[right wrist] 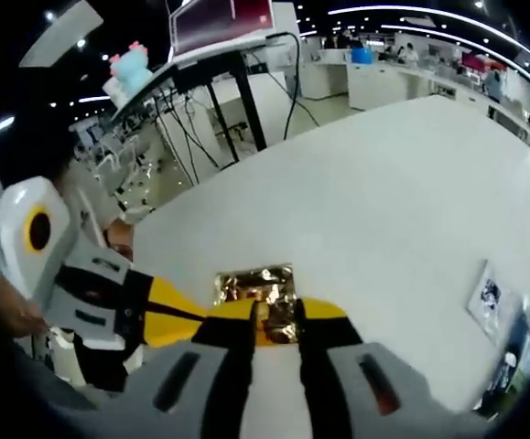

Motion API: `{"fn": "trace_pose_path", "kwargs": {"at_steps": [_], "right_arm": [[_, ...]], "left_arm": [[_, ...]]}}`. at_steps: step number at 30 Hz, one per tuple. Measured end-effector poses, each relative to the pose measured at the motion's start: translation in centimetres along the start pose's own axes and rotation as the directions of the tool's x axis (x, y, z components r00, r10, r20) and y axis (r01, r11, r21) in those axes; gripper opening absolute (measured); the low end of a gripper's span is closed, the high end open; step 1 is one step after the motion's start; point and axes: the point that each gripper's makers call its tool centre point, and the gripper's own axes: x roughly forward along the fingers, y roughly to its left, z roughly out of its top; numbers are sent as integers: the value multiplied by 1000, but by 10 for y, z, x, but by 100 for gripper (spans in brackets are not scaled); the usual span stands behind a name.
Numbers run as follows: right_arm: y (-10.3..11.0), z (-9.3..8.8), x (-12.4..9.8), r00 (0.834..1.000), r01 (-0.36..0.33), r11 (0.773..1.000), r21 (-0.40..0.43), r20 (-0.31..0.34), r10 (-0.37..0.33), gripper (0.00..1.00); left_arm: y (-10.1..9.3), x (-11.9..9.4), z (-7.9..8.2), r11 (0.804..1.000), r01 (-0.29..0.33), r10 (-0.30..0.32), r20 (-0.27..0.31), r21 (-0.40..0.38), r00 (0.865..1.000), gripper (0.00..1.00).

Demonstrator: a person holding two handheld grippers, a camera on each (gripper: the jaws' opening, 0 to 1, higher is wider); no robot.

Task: Arrange the skincare products in the storage area until every visible bottle or jar stands upright without overlapping.

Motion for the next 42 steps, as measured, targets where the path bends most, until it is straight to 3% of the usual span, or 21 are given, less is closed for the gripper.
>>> {"fn": "trace_pose_path", "kwargs": {"at_steps": [25,35,42], "right_arm": [[3,-2,-2,1000,-1,1000,-1,-7,1,18],[2,0,-3,999,-46,996,83,15,45,18],[3,0,-2,999,-53,995,82,15,52,18]], "left_arm": [[-1,-2,-1,999,43,-43,-21,24,999,1],[-1,-1,-1,998,53,-53,-24,32,998,1],[-1,-1,-1,998,59,-58,-22,32,998,1]]}}
